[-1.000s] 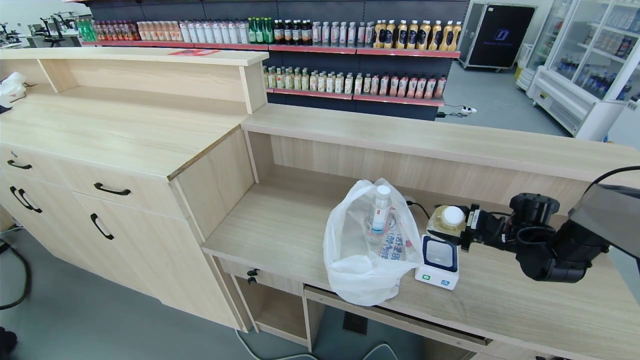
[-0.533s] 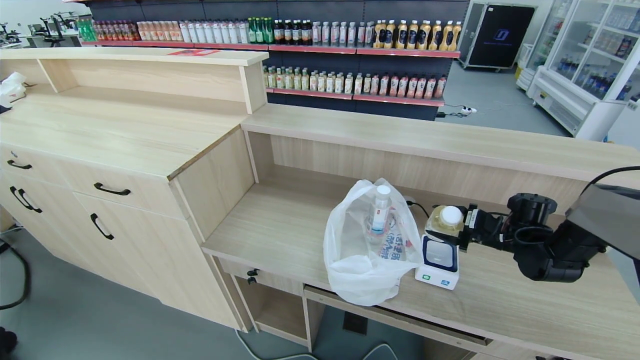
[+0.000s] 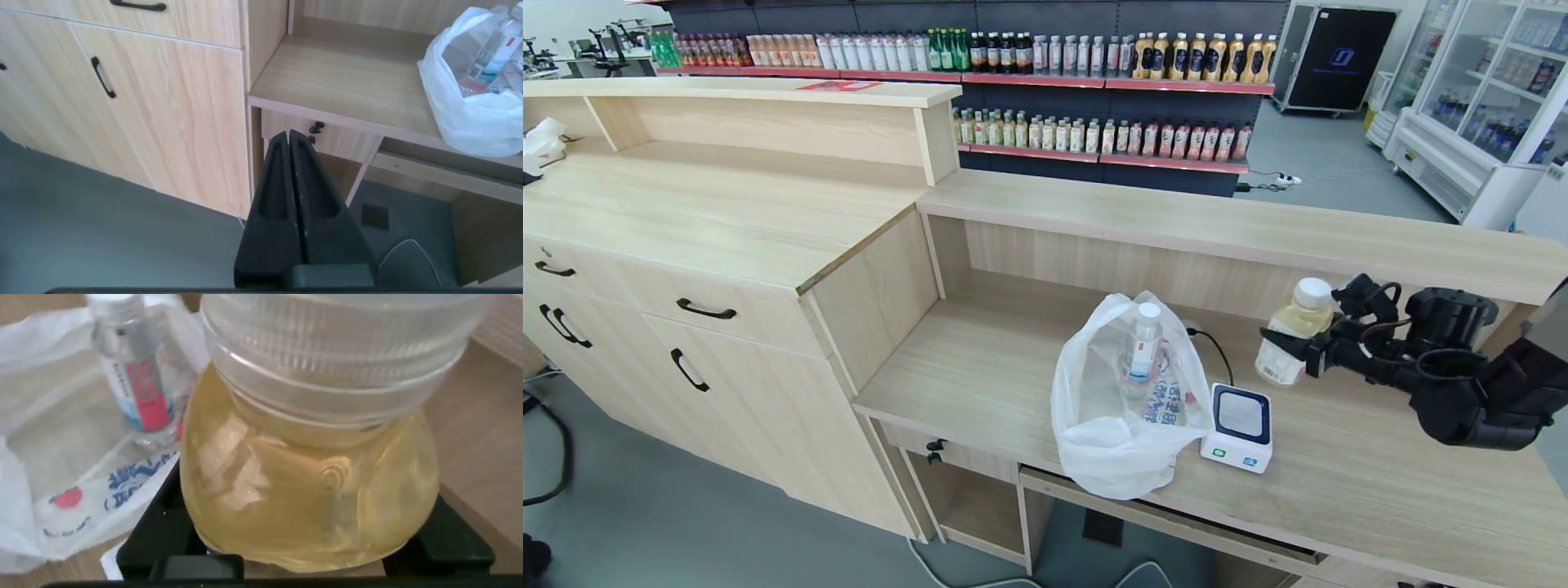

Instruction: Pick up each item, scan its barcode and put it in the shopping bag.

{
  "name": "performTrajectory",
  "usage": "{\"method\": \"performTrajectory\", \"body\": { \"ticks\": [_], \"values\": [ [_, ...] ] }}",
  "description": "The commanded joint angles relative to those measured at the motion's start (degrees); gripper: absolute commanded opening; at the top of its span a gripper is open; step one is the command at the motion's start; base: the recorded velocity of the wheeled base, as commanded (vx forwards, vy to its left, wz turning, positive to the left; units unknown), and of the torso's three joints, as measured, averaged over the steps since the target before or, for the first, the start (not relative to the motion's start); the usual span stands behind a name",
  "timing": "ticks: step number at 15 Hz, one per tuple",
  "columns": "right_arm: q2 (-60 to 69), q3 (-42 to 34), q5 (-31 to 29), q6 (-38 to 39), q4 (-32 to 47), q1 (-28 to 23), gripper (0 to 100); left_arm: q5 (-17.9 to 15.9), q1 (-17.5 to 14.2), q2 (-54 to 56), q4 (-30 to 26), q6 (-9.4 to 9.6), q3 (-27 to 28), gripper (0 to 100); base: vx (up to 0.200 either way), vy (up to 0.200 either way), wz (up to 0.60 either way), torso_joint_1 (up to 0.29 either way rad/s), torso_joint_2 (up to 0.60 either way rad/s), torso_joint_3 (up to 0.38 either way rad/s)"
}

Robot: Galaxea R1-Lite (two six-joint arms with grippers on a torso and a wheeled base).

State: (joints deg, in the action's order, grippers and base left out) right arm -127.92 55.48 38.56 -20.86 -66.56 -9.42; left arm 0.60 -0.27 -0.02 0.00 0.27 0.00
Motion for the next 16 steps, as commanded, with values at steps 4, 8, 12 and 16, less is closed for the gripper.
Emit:
{"method": "performTrajectory", "body": {
  "ticks": [4,8,12,16],
  "values": [
    [11.5,-4.2,-23.8,13.7,5.6,6.7,0,0.0,0.0,0.0,0.0,0.00,0.0,0,0.000,0.000,0.00,0.000,0.00,0.000],
    [15.0,-5.4,-46.4,11.4,6.7,12.4,0,0.0,0.0,0.0,0.0,0.00,0.0,0,0.000,0.000,0.00,0.000,0.00,0.000],
    [18.8,-9.0,-48.4,-0.9,9.4,10.6,0,0.0,0.0,0.0,0.0,0.00,0.0,0,0.000,0.000,0.00,0.000,0.00,0.000],
    [20.2,-10.2,-44.9,-2.5,9.3,10.0,0,0.0,0.0,0.0,0.0,0.00,0.0,0,0.000,0.000,0.30,0.001,0.00,0.001]
  ]
}}
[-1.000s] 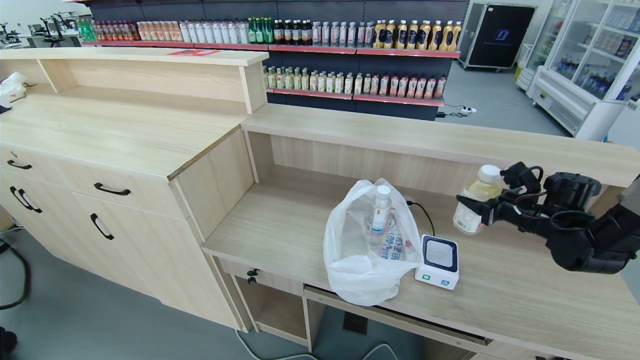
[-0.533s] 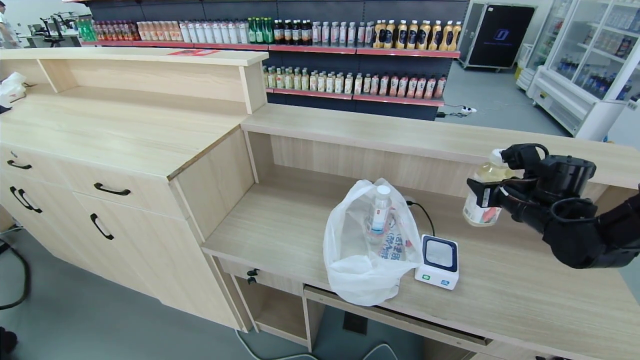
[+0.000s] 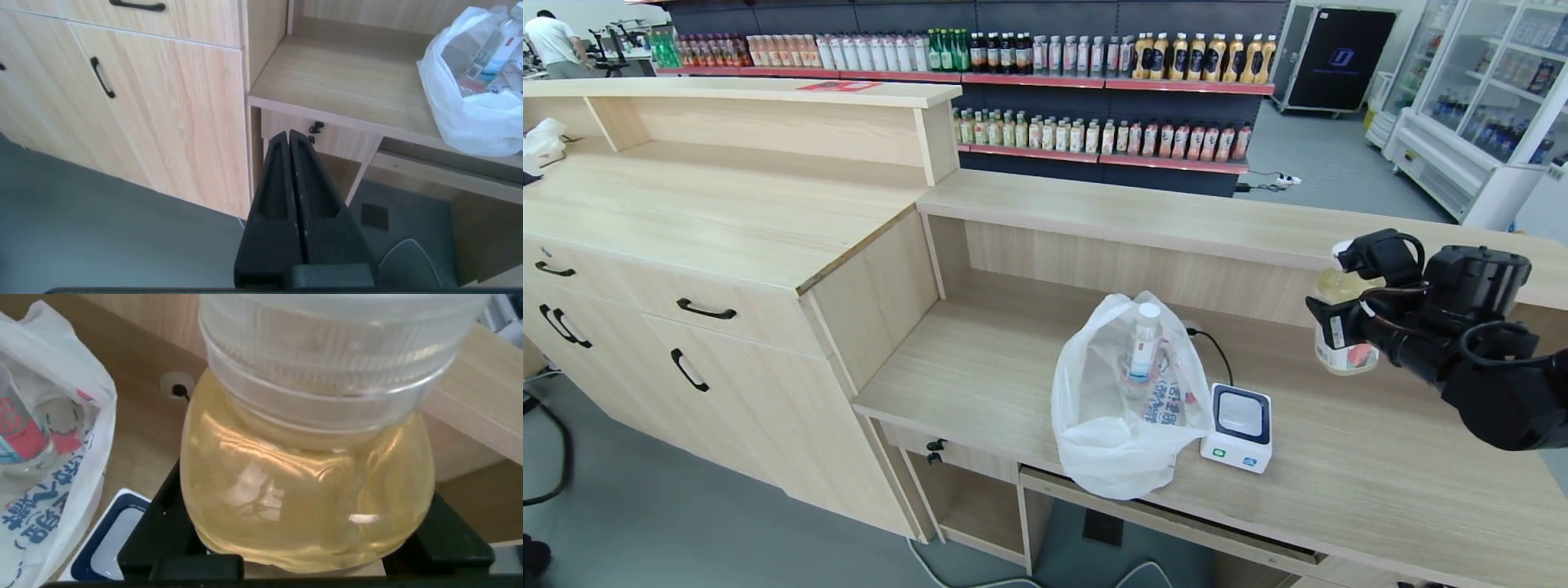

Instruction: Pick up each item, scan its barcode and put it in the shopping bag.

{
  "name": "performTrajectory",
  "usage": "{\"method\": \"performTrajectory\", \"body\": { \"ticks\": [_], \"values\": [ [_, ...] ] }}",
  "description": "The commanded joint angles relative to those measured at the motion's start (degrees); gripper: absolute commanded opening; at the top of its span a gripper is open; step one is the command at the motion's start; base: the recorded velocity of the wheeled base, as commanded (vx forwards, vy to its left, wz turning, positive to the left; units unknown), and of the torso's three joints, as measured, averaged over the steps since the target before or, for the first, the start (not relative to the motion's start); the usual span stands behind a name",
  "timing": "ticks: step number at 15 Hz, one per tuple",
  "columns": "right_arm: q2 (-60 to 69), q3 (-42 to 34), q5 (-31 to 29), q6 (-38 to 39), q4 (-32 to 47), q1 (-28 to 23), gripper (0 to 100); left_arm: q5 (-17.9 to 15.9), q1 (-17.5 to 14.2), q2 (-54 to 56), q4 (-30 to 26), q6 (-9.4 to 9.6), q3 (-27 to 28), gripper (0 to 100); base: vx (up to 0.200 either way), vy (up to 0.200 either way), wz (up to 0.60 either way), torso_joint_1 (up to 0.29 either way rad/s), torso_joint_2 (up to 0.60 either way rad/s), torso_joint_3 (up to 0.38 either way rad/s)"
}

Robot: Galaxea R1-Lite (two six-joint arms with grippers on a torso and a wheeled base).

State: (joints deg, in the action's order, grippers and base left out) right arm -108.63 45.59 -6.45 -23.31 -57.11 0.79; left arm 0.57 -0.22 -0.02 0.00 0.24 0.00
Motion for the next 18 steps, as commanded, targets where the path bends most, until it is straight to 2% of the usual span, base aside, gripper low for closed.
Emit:
{"method": "performTrajectory", "body": {
  "ticks": [1,3,5,7,10,13,15,18],
  "values": [
    [1.1,-0.6,0.1,-0.2,0.0,-0.1,0,0.0,0.0,0.0,0.0,0.02,0.0,0,0.000,0.000,0.60,0.002,0.00,-0.002],
    [1.2,-2.4,2.2,-1.7,0.2,-0.1,0,0.0,0.0,0.0,0.0,0.02,0.0,0,0.000,0.000,0.60,0.002,0.00,0.005],
    [1.0,-2.6,9.6,-1.8,-0.1,-0.4,0,0.0,0.0,0.0,0.0,0.02,0.0,0,0.000,0.000,0.30,0.001,0.00,0.004],
    [-1.0,-2.6,27.5,-2.0,1.8,-3.2,0,0.0,0.0,0.0,0.0,0.02,0.0,0,0.000,0.000,0.00,0.000,0.00,0.000],
    [-5.0,-3.6,42.6,-3.2,1.0,-4.4,0,0.0,0.0,0.0,0.0,0.02,0.0,0,0.000,0.000,0.00,0.000,0.00,0.000],
    [-10.5,-3.2,50.7,-6.5,0.6,-5.4,0,0.0,0.0,0.0,0.0,0.02,0.0,0,0.000,0.000,0.00,0.000,0.00,0.000],
    [-15.1,-1.2,58.1,-8.4,0.6,-5.6,0,0.0,0.0,0.0,0.0,0.02,0.0,0,0.000,0.000,0.00,0.000,0.00,0.000],
    [-19.9,3.4,59.7,-10.1,0.1,-4.4,0,0.0,0.0,0.0,0.0,0.02,0.0,0,0.000,0.000,0.00,0.000,0.00,0.000]
  ]
}}
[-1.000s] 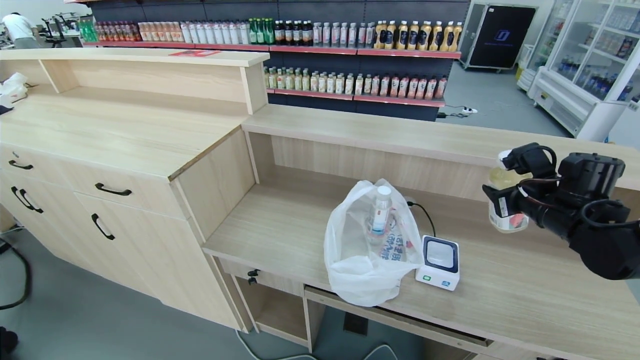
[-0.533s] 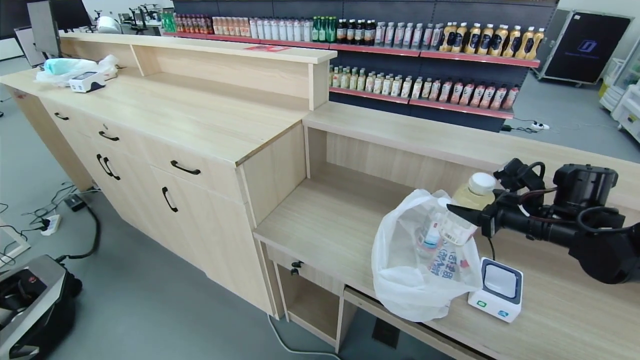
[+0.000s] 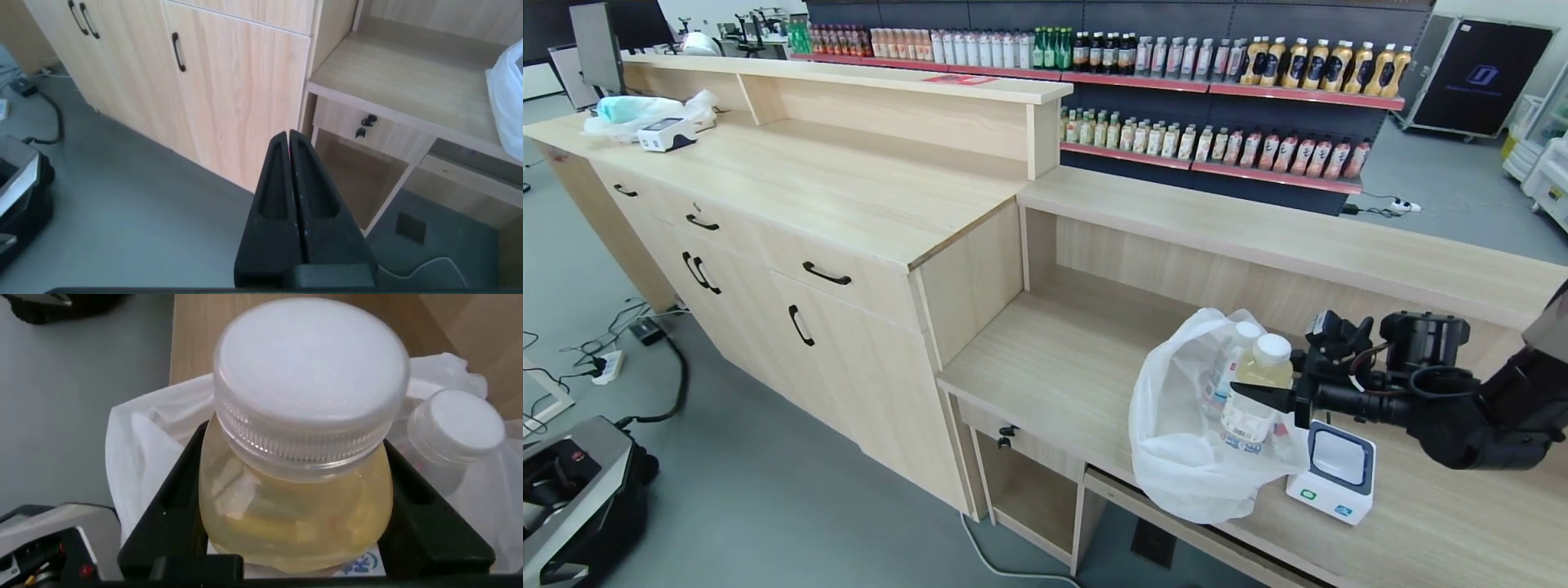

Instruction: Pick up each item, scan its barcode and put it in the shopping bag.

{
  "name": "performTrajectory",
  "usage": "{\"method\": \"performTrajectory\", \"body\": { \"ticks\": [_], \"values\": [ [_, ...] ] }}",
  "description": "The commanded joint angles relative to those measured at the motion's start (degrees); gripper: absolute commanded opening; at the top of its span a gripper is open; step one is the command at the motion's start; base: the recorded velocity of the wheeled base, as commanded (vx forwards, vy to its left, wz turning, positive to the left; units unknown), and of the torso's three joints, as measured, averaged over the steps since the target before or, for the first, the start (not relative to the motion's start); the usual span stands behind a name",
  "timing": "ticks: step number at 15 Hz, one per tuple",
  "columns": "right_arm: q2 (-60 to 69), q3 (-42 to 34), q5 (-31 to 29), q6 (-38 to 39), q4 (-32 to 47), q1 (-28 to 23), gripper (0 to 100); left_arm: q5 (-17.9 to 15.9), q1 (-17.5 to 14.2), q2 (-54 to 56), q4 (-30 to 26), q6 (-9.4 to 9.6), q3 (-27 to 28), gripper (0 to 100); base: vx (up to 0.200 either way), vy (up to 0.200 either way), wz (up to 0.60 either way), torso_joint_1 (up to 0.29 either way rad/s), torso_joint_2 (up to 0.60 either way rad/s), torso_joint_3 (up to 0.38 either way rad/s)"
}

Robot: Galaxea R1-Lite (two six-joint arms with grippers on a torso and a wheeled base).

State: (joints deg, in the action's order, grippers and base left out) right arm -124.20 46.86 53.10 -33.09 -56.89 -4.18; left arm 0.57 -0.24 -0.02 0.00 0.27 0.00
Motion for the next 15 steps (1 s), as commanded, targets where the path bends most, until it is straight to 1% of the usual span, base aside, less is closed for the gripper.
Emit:
{"method": "performTrajectory", "body": {
  "ticks": [1,3,8,11,15],
  "values": [
    [-5.9,3.5,0.6,-0.2,-0.7,1.0,0,0.0,0.0,0.0,0.0,0.00,0.0,0,0.000,0.000,0.00,0.000,0.00,0.000],
    [-8.9,6.5,3.1,0.0,-0.7,1.5,0,0.0,0.0,0.0,0.0,0.00,0.0,0,0.000,0.000,0.00,0.000,0.00,0.000],
    [-14.3,12.4,3.2,0.0,-0.9,1.8,0,0.0,0.0,0.0,0.0,0.00,0.0,0,0.000,0.000,0.00,0.000,0.00,0.000],
    [-17.7,17.4,3.2,0.8,-0.9,2.7,0,0.0,0.0,0.0,0.0,0.00,0.0,0,0.000,0.000,0.00,0.000,0.00,0.000],
    [-20.4,20.5,3.2,2.1,-0.9,3.6,0,0.0,0.0,0.0,0.0,0.00,0.0,0,0.000,0.000,0.00,0.000,0.00,0.000]
  ]
}}
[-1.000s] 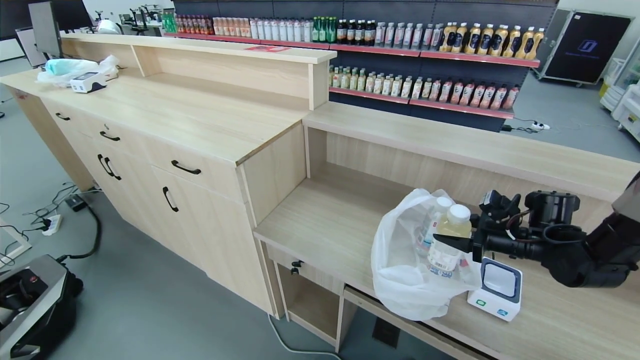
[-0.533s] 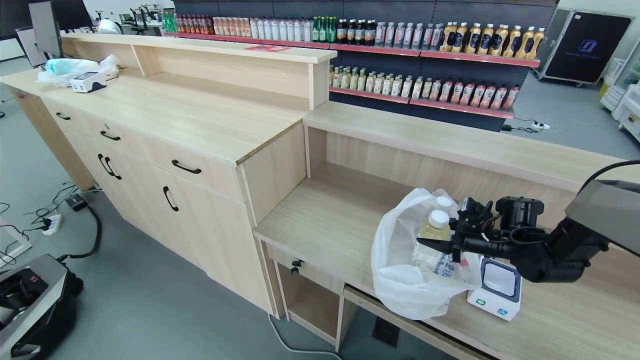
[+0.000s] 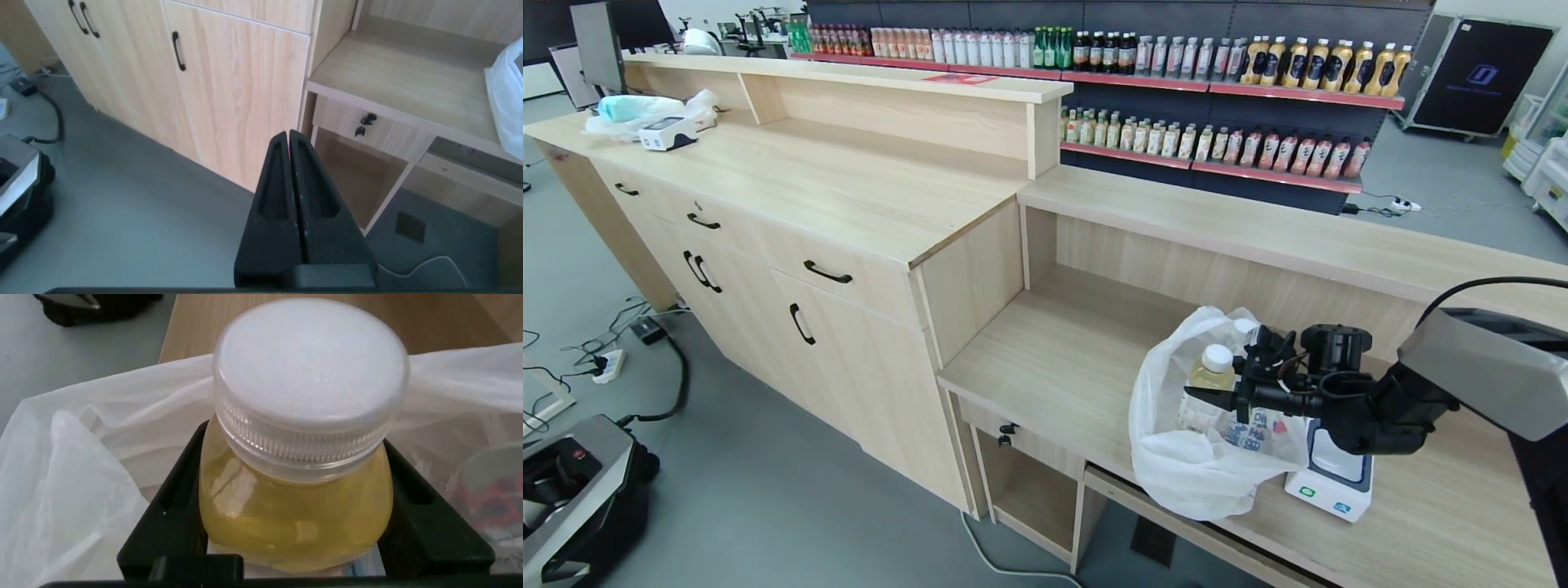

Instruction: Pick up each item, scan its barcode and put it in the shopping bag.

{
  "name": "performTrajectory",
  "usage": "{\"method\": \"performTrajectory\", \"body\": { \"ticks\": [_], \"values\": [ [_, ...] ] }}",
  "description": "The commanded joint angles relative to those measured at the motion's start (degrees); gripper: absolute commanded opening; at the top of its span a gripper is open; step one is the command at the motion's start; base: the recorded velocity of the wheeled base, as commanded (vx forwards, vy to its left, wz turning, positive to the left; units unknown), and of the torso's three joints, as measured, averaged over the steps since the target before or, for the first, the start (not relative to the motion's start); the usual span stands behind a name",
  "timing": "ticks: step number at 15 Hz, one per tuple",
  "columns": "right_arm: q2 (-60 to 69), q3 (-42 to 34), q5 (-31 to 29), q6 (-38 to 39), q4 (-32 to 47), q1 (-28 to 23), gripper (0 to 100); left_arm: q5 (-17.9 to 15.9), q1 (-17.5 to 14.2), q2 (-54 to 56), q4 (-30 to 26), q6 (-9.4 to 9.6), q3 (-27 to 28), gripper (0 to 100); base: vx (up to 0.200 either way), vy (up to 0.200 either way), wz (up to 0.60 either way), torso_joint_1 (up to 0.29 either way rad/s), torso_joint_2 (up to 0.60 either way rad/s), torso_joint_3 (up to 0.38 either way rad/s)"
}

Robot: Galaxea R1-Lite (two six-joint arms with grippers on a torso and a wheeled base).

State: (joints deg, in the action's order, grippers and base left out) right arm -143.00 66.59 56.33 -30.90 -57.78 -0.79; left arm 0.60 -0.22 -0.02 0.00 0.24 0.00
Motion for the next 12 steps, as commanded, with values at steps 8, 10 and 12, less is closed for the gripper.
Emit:
{"method": "performTrajectory", "body": {
  "ticks": [8,10,12],
  "values": [
    [-4.6,0.9,0.0,0.0,-2.1,0.4,0,0.0,0.0,0.0,0.0,0.02,0.0,0,0.000,0.000,0.00,0.000,0.00,0.000],
    [-5.0,0.1,0.0,-0.1,-2.5,0.0,0,0.0,0.0,0.0,0.0,0.02,0.0,0,0.000,0.000,0.00,0.000,0.00,0.000],
    [-4.7,-0.2,0.0,-0.1,-2.5,-0.3,100,0.0,0.0,0.0,0.0,0.02,0.0,0,0.000,0.000,0.00,0.000,0.00,0.000]
  ]
}}
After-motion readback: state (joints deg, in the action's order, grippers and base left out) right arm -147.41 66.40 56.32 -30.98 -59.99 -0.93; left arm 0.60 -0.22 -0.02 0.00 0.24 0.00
